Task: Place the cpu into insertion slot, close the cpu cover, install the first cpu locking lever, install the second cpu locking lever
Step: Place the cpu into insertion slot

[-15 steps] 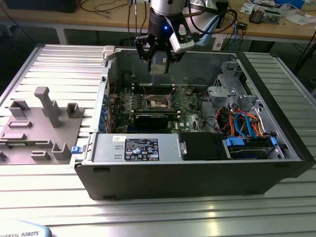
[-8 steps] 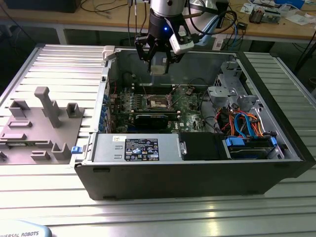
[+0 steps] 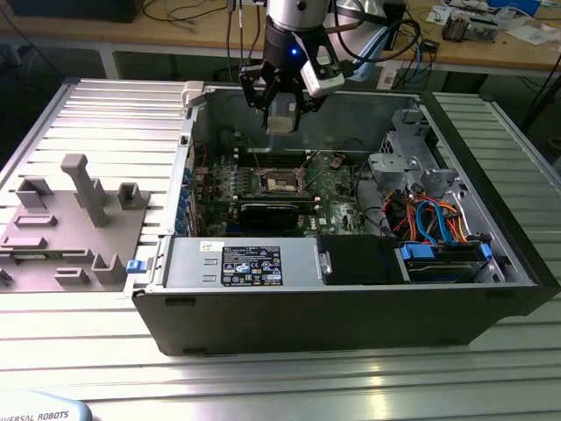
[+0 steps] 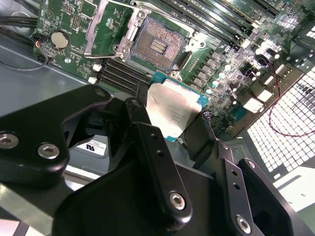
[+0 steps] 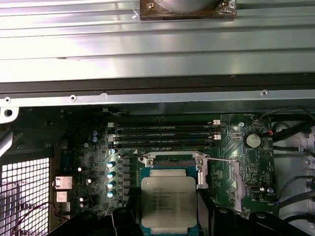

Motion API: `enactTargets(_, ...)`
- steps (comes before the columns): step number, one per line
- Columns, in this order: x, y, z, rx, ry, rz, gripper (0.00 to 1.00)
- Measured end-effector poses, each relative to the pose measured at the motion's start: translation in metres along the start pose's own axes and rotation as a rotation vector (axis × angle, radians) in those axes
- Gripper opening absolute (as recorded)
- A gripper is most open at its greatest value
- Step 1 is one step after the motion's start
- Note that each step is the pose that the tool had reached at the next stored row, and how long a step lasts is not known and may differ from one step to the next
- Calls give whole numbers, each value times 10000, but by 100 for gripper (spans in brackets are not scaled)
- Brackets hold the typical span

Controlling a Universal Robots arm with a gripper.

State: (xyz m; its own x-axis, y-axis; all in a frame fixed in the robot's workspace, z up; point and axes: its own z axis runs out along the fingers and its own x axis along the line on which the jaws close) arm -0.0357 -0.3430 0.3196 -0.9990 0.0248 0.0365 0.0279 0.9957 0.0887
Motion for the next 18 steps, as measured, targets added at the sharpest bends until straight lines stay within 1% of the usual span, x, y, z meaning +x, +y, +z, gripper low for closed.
enactTargets(2, 0, 0, 1, 0, 0, 10, 54)
enactTargets(11, 0, 0, 1, -20, -46, 518, 54)
enactTargets(18, 0, 0, 2, -20, -49, 555, 54)
